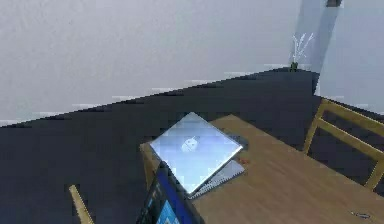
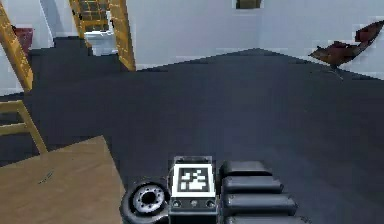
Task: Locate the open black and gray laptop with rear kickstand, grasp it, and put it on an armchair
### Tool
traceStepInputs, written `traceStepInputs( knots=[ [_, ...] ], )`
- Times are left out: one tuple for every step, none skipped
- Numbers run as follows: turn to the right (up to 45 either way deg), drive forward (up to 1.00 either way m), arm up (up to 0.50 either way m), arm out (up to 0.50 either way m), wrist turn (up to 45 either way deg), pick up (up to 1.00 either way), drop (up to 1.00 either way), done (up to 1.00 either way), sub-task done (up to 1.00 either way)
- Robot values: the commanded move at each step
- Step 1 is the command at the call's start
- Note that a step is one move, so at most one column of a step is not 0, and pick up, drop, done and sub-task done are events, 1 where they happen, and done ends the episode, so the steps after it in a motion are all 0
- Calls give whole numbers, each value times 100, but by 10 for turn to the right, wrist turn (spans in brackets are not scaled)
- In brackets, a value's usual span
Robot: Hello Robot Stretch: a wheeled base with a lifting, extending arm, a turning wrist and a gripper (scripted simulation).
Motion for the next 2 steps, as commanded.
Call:
traceStepInputs(
  knots=[
    [-450,0,0,0,0,0,0,0,0],
    [-450,0,0,0,0,0,0,0,0]
  ],
)
